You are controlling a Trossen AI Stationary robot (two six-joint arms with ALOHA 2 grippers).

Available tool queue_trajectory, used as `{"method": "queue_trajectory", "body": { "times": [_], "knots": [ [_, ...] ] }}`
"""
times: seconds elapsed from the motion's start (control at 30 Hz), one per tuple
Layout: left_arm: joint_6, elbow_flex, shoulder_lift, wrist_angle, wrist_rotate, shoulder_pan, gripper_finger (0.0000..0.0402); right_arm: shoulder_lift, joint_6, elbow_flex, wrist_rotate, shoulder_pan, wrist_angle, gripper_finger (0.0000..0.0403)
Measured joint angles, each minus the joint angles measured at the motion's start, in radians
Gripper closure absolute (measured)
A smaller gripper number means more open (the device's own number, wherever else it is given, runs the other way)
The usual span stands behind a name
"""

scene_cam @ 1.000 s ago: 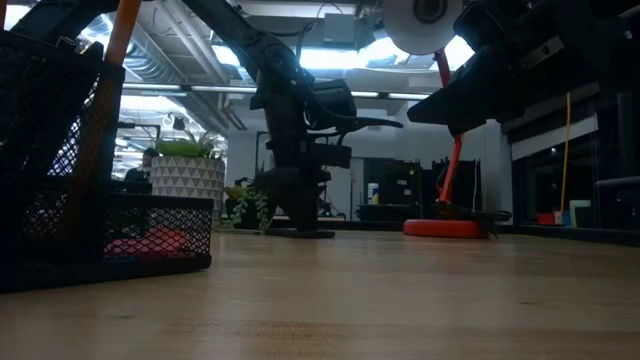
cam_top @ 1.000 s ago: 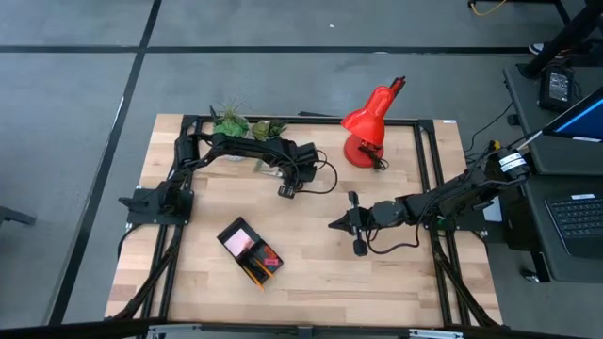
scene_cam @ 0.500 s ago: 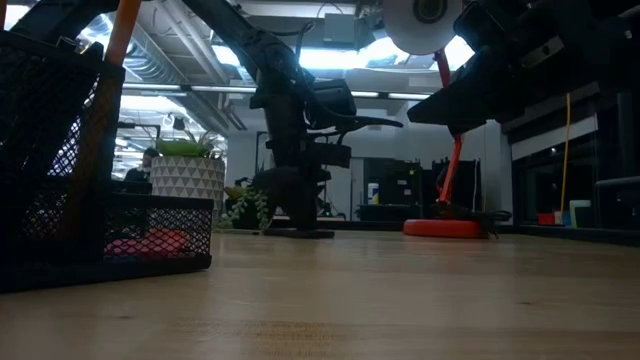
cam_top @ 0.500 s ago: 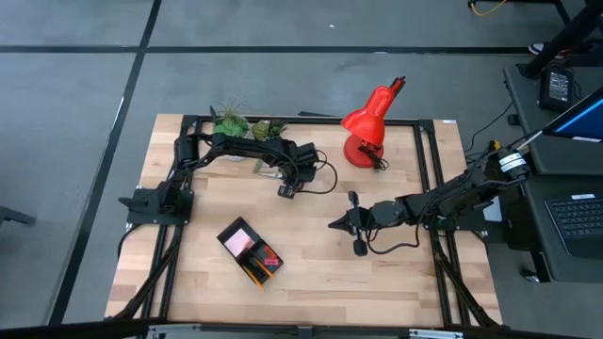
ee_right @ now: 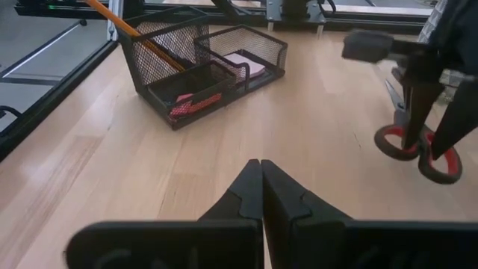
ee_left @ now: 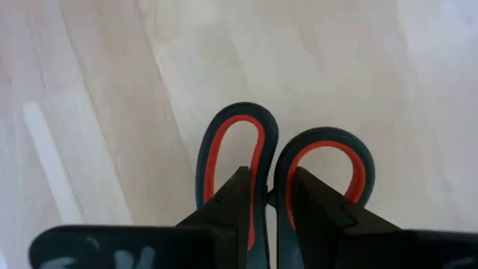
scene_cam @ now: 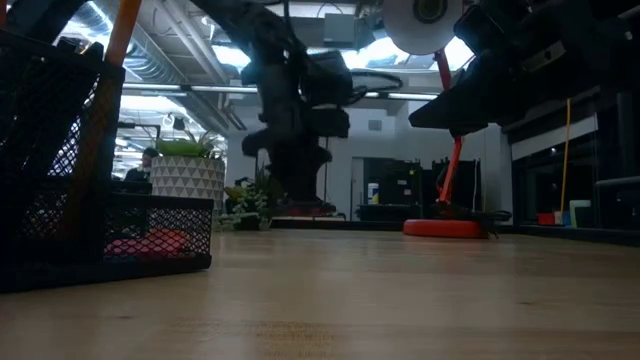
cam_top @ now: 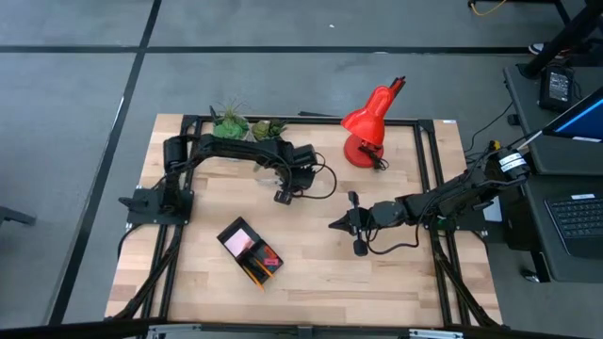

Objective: Pick and place office supplies into organizer
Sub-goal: Put the black scissors into the black desk organizer

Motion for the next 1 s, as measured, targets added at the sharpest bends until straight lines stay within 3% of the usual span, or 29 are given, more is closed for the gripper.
{"method": "queue_trajectory", "body": {
  "times": [0.3, 0.5, 0.67, 1.0],
  "knots": [
    [0.0, 0.001, -0.122, 0.002, 0.003, -0.033, 0.0332, 0.0, 0.0, 0.0, 0.0, 0.0, -0.002, 0.0402],
    [-0.057, 0.001, -0.253, 0.012, 0.104, -0.019, 0.0333, 0.0, 0.0, 0.0, 0.0, 0.0, -0.001, 0.0402],
    [-0.105, -0.001, -0.346, 0.028, 0.114, -0.021, 0.0334, 0.0, 0.0, 0.0, 0.0, 0.0, -0.002, 0.0402],
    [-0.171, -0.001, -0.387, 0.036, 0.086, -0.098, 0.0334, 0.0, 0.001, 0.0, 0.0, 0.0, -0.008, 0.0402]
  ]
}}
